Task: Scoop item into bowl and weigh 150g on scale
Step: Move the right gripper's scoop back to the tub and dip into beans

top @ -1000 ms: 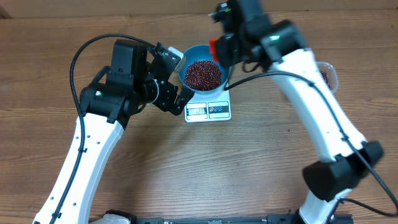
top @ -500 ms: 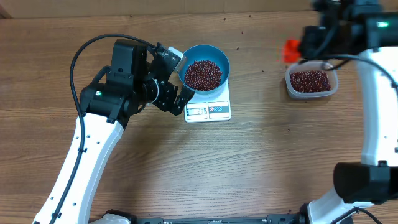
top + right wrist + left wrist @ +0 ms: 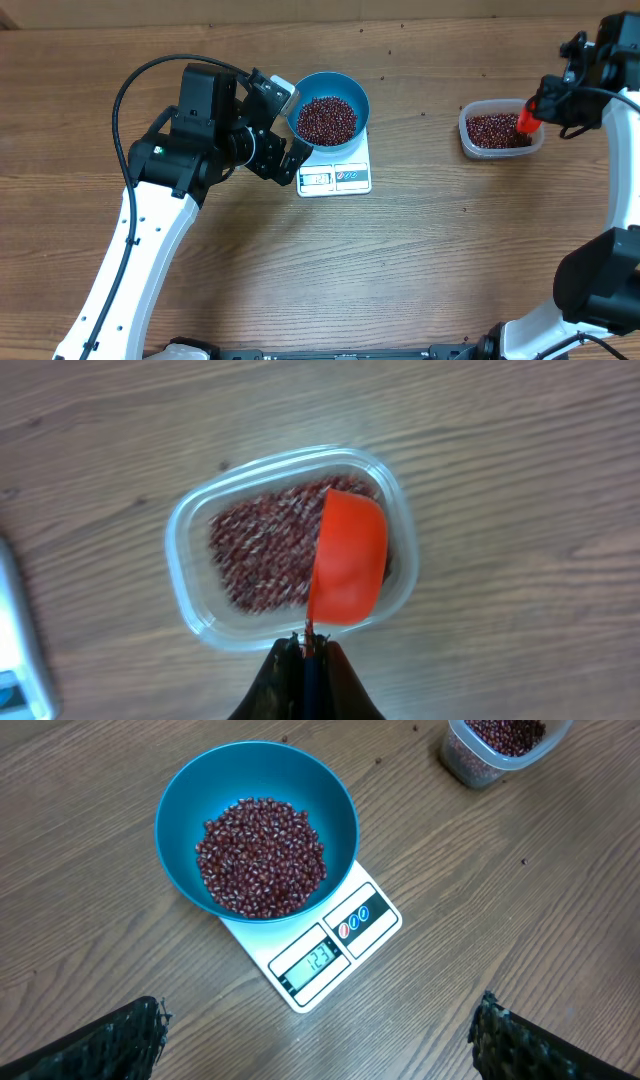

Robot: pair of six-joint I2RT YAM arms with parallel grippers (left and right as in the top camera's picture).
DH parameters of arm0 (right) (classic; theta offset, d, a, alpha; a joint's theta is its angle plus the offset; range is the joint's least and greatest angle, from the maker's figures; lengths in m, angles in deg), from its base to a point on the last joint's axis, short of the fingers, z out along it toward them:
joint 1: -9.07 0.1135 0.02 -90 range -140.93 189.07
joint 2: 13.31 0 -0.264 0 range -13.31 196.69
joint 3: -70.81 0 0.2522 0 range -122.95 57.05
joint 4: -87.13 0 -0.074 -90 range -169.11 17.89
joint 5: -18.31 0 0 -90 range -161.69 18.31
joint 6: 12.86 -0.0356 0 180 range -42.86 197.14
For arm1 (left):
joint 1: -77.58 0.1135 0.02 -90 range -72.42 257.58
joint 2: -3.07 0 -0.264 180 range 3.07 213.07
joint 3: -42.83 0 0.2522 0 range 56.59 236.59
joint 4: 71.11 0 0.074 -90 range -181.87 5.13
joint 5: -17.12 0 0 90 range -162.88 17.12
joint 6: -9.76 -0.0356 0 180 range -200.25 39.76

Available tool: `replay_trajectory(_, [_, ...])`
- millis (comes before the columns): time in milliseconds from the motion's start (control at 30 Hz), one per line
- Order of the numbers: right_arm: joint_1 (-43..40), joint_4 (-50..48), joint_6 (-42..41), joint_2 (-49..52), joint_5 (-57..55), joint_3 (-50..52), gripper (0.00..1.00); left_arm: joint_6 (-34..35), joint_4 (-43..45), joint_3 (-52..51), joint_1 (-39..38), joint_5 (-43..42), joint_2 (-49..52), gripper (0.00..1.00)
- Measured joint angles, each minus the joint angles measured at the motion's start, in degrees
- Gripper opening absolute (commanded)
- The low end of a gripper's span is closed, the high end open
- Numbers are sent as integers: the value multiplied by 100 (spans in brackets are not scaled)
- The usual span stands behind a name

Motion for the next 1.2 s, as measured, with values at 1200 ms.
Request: replay_trajectory(1200, [514, -1322, 483, 356, 374, 1303, 4, 0, -2, 0, 0, 0, -2, 100])
